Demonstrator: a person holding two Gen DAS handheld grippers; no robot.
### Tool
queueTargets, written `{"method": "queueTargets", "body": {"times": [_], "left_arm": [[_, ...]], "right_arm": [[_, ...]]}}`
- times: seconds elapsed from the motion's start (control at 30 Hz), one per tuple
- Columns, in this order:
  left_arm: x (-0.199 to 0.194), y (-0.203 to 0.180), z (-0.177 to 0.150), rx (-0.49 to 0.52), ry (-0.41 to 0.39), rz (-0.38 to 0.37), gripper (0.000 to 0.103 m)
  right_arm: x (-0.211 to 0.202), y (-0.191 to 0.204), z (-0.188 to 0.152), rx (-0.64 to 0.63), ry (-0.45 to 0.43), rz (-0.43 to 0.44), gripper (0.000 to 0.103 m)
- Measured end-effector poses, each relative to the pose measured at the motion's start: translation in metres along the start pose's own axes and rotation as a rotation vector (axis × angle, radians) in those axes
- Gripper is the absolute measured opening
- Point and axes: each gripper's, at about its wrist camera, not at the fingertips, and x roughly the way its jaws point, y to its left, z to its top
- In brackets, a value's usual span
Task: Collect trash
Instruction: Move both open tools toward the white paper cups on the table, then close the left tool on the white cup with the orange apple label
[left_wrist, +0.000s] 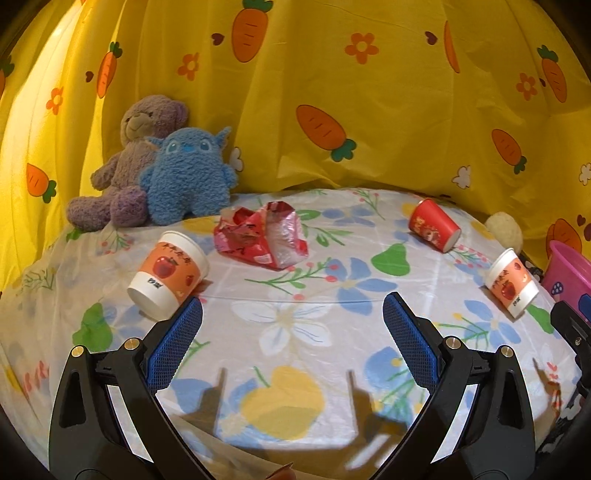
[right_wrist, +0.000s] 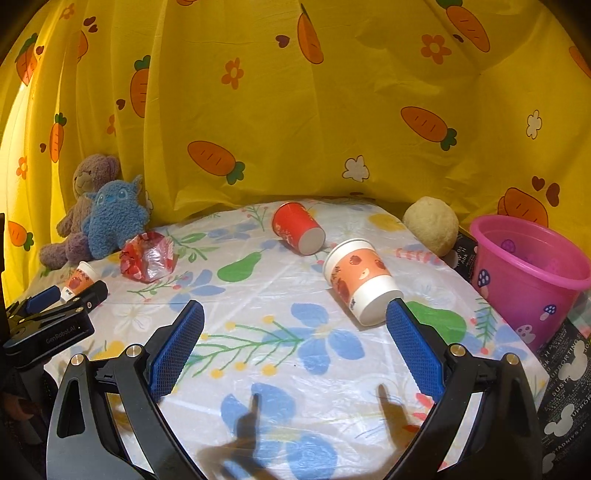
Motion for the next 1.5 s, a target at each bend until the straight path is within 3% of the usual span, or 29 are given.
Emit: {"method": "queueTargets", "body": {"times": [0.23,0.4,0.67,0.87,0.97,1.03,1.17,1.23,1.5], "left_arm": [[0.016,0.059,0.008,-0.083,0.019,0.103,0.097],[0.032,0.091,0.016,-0.124,0.046,0.135,0.097],[0.063,0.114,0.015,-0.160,0.110,0.138,0.097],[0.081,0.123,0.015,-0.208,0.158,0.068,0.096],[0.089,0.126,0.014,-0.228,0.189,0.026,0.090],[0.094,0.126,0.013,-0.238,0.212,0.005,0.077],[0.100,0.126,0.011,-0.239,0.239,-0.016,0.066],[0.102,0.126,0.010,-0.242,0.252,-0.024,0.055],[0.100,0.130,0.009,-0.264,0.246,-0.036,0.054]], "right_arm": [[0.018,0.028,0.003,-0.031,0.029,0.052,0.095],[0.032,0.050,0.009,-0.048,0.042,0.094,0.095],[0.056,0.083,0.018,-0.081,0.067,0.161,0.095],[0.067,0.096,0.019,-0.089,0.088,0.182,0.095],[0.071,0.098,0.020,-0.089,0.094,0.183,0.095],[0.072,0.100,0.020,-0.090,0.095,0.185,0.095],[0.073,0.103,0.020,-0.101,0.096,0.188,0.095],[0.074,0.105,0.020,-0.104,0.100,0.190,0.095],[0.075,0.107,0.021,-0.108,0.104,0.191,0.095]]}}
